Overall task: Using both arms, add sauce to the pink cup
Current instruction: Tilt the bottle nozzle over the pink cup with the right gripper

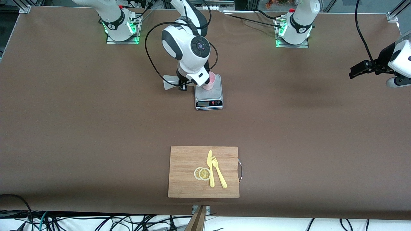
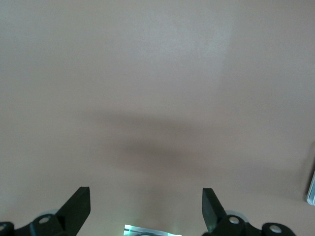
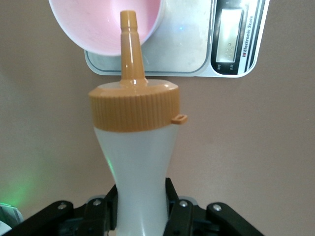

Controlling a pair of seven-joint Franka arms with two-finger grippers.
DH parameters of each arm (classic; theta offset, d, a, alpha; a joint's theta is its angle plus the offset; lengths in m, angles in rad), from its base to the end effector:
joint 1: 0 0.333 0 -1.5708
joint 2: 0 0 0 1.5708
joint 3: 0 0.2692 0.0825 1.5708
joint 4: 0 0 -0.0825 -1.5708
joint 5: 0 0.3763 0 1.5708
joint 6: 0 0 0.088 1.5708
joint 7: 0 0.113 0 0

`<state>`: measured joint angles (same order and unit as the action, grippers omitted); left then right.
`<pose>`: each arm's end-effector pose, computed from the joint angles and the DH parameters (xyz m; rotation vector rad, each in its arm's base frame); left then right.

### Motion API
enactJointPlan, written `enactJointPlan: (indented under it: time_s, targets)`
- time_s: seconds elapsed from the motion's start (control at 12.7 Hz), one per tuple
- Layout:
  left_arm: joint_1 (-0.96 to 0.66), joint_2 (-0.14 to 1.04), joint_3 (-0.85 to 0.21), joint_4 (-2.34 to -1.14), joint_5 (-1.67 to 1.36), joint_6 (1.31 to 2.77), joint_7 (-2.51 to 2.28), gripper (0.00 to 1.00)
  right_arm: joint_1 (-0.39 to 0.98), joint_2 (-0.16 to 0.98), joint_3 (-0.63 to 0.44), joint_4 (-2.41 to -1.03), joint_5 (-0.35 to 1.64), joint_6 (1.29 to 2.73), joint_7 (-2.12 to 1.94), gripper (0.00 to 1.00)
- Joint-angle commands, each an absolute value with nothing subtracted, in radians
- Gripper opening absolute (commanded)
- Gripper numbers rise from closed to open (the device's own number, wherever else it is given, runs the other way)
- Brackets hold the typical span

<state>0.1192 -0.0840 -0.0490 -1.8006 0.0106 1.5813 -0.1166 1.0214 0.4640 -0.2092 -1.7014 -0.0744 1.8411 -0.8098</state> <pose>0.5146 0.0367 0.5112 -3.1031 -0.2901 0.2107 0.4129 0.4360 0.2656 1.9849 2.1705 -0.4679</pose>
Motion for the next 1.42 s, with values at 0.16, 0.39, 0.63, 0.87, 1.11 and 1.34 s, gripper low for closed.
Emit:
enactJointPlan:
  time_s: [0.16, 0.39, 0.63, 0.87, 1.11, 1.34]
  targets:
    - [0.115, -0.077, -0.046, -1.784, 0.034, 1.569, -0.114, 1.00, 1.061, 0.453, -0.213, -1.697, -0.130, 1.790, -0.726, 0.10]
    - [0.115, -0.077, -0.046, -1.784, 0.034, 1.569, -0.114, 1.00, 1.130, 0.453, -0.215, -1.695, -0.207, 1.761, -0.559, 0.10]
    - [0.115, -0.077, -0.046, -1.784, 0.034, 1.569, -0.114, 1.00, 1.186, 0.453, -0.215, -1.681, -0.285, 1.689, -0.444, 0.10]
    - [0.115, -0.077, -0.046, -1.784, 0.034, 1.569, -0.114, 1.00, 1.198, 0.453, -0.215, -1.664, -0.299, 1.665, -0.419, 0.10]
    - [0.117, -0.077, -0.046, -1.784, 0.034, 1.569, -0.114, 1.00, 1.201, 0.453, -0.215, -1.646, -0.313, 1.637, -0.417, 0.09]
    - [0.117, -0.077, -0.046, -1.784, 0.032, 1.569, -0.114, 1.00, 1.210, 0.454, -0.215, -1.644, -0.321, 1.626, -0.417, 0.09]
